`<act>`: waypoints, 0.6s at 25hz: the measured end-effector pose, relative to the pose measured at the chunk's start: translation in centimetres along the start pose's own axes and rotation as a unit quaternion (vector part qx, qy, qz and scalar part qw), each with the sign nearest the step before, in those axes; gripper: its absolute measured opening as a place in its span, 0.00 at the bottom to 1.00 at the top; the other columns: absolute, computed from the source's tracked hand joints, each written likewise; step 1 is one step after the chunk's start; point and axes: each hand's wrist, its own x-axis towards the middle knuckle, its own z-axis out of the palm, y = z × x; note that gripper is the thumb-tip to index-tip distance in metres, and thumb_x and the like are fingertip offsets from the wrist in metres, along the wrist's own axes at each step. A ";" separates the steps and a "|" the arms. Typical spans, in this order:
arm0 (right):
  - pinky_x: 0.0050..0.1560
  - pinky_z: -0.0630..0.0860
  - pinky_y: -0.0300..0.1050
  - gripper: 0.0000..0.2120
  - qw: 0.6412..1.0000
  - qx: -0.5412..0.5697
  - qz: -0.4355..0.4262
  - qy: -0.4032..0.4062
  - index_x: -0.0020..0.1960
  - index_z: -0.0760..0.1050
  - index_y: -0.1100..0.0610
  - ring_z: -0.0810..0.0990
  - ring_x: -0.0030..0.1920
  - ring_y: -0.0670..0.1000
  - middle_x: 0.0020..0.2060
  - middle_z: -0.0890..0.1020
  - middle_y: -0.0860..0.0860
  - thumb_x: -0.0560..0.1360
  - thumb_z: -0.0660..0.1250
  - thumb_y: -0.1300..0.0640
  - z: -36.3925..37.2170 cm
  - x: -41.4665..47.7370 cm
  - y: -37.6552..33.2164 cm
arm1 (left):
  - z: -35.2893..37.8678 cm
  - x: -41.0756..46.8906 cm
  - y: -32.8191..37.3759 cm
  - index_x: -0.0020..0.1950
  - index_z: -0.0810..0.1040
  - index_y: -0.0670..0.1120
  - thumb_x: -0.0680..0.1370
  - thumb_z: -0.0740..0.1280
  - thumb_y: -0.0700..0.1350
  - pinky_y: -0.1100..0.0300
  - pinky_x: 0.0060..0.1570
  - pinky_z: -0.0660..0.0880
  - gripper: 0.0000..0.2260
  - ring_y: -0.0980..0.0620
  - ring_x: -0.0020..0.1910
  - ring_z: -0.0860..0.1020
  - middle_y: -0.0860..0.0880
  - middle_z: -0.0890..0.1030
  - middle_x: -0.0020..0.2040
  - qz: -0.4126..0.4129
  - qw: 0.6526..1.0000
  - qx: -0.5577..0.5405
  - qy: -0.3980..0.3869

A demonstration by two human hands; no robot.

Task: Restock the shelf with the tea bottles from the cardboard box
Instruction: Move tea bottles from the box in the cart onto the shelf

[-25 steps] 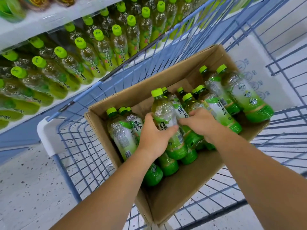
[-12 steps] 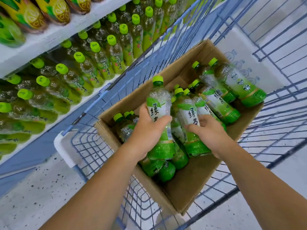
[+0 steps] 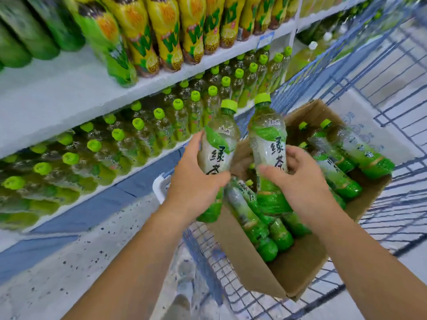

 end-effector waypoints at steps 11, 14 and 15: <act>0.55 0.80 0.48 0.24 0.986 0.033 -0.096 -0.131 0.63 0.72 0.51 0.83 0.53 0.42 0.55 0.83 0.44 0.71 0.77 0.57 18.5 -6.8 -8.5 | -20.5 -7.7 -1.5 0.77 0.63 0.58 0.69 0.77 0.39 0.77 0.39 0.73 0.41 0.69 0.50 0.78 0.57 0.78 0.60 0.054 0.978 0.020 0.202; 0.55 0.80 0.50 0.24 0.979 0.021 -0.117 -0.166 0.63 0.72 0.50 0.83 0.54 0.45 0.56 0.82 0.45 0.71 0.77 0.55 25.4 -7.4 -10.5 | -27.5 -9.2 -3.7 0.77 0.62 0.59 0.70 0.77 0.40 0.76 0.40 0.74 0.41 0.64 0.50 0.79 0.58 0.78 0.58 0.052 0.969 0.033 0.240; 0.55 0.80 0.49 0.23 0.977 0.016 -0.123 -0.174 0.63 0.72 0.50 0.83 0.54 0.45 0.56 0.82 0.45 0.71 0.77 0.55 27.8 -7.6 -11.1 | -29.9 -9.6 -4.6 0.77 0.62 0.60 0.70 0.77 0.41 0.73 0.44 0.76 0.40 0.62 0.52 0.80 0.58 0.78 0.58 0.049 0.967 0.033 0.247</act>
